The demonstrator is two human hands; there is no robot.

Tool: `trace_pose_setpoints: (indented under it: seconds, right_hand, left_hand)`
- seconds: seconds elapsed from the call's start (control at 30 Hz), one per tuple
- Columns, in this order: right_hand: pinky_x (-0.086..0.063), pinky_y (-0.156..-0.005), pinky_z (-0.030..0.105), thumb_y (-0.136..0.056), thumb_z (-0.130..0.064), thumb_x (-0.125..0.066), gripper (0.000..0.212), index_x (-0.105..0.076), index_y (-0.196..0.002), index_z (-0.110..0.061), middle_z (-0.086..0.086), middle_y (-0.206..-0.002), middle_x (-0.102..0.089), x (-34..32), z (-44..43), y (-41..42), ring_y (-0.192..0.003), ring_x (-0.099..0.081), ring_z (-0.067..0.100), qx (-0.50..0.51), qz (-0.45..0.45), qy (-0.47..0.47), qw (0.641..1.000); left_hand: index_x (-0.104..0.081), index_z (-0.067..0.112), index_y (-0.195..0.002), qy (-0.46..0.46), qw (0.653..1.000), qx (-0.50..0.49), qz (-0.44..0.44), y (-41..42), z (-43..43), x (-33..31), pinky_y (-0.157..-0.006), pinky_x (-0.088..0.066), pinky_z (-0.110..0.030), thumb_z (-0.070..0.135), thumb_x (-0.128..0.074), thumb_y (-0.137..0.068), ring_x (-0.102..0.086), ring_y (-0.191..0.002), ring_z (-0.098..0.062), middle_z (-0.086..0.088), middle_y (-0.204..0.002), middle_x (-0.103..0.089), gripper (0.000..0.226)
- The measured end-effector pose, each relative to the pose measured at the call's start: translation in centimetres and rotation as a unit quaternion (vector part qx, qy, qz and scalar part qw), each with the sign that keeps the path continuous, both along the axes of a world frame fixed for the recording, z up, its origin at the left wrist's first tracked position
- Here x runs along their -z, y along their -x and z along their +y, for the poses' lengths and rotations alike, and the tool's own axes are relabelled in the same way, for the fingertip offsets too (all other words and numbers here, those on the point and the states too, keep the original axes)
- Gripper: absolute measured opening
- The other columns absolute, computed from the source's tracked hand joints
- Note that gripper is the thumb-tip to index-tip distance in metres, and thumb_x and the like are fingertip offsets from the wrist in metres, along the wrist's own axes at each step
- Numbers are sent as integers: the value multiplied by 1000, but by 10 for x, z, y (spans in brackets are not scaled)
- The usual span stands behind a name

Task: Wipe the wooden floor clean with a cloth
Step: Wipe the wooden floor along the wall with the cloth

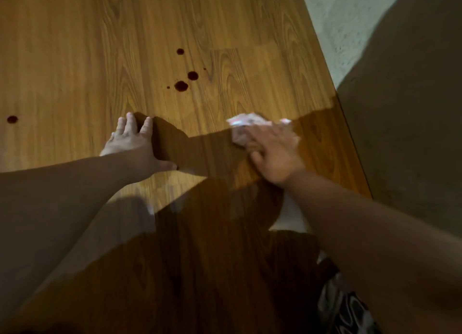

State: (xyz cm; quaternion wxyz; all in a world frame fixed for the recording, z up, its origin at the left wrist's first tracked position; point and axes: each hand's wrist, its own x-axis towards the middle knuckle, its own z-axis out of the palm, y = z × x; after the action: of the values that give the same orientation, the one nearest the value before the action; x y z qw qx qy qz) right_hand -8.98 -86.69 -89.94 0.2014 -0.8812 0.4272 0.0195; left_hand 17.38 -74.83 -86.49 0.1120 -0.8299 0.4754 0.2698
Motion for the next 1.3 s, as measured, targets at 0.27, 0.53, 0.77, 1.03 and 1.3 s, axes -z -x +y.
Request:
trace_pose_setpoints:
  seconds: [0.27, 0.53, 0.77, 1.03, 1.3]
  right_hand:
    - [-14, -113, 55, -94, -40, -39, 64, -19, -152, -25, 9, -161, -10, 0, -73, 34, -139, -25, 40, 409, 152, 7, 900]
    - [-28, -109, 47, -87, -35, -40, 50, -57, -132, -24, 4, -140, -53, 10, -52, -22, -131, -41, 30, 16, 26, 85, 996]
    - [-20, -112, 57, -94, -39, -38, 60, -19, -150, -37, -5, -161, -9, -10, -95, 31, -142, -22, 36, 443, 107, -8, 890]
    - [-26, -111, 44, -95, -38, -39, 52, -43, -143, -19, 8, -149, -40, 2, -69, -4, -137, -34, 29, 143, 93, 87, 981]
    - [-16, -114, 42, -97, -30, -36, 57, -23, -152, -28, 2, -160, -18, -7, -79, 7, -142, -25, 27, 382, 69, 23, 921]
  left_hand:
    - [2, 17, -153, -51, 998, 11, -35, -6, -14, 6, -113, -28, -46, 72, -70, -62, -5, -147, -31, -16, -159, 7, 128]
    - [0, 19, -152, -65, 995, 30, -69, -9, -18, 10, -99, -43, -43, 74, -70, -59, -19, -145, -28, -12, -160, 0, 129]
    - [6, 16, -152, -99, 992, 21, -71, -6, -27, 11, -103, -39, -45, 69, -73, -61, -15, -146, -31, -16, -159, 4, 132]
    - [-3, 15, -152, -96, 995, 8, -39, -2, -28, -6, -100, -43, -44, 64, -73, -67, -26, -141, -33, -17, -158, -7, 120]
    - [-6, 20, -153, -64, 995, -69, -31, -9, -29, -7, -113, -26, -52, 54, -75, -71, -16, -143, -36, -14, -159, -7, 113]
